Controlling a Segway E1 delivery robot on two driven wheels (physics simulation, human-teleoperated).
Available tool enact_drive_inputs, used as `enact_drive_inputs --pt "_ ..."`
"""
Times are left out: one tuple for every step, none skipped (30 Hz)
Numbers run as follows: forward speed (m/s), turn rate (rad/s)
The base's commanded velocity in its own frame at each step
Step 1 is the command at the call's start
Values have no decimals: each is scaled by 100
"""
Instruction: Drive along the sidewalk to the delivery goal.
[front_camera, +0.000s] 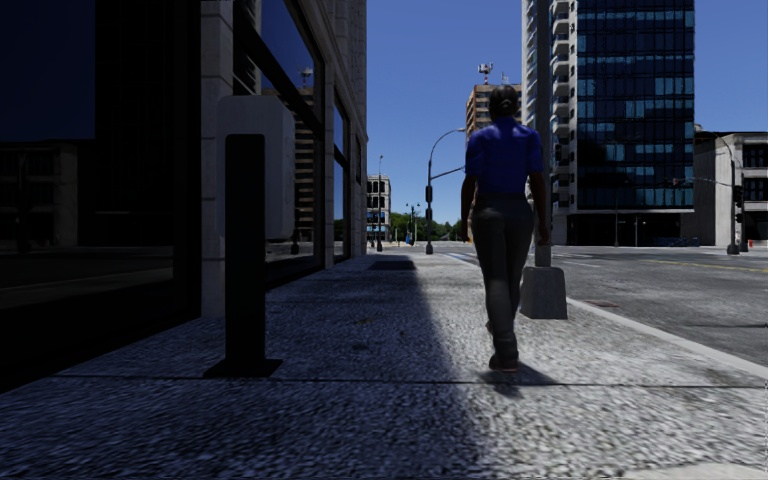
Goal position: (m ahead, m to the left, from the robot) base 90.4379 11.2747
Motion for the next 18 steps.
enact_drive_inputs --pt "130 0" --pt "130 0" --pt "130 0" --pt "130 0" --pt "130 0" --pt "130 0" --pt "130 -35" --pt "130 -95" --pt "130 -110" --pt "130 -110" --pt "130 -113" --pt "130 -100" --pt "130 -19" --pt "130 -5" --pt "130 -5" --pt "130 -1" --pt "130 0" --pt "130 0"
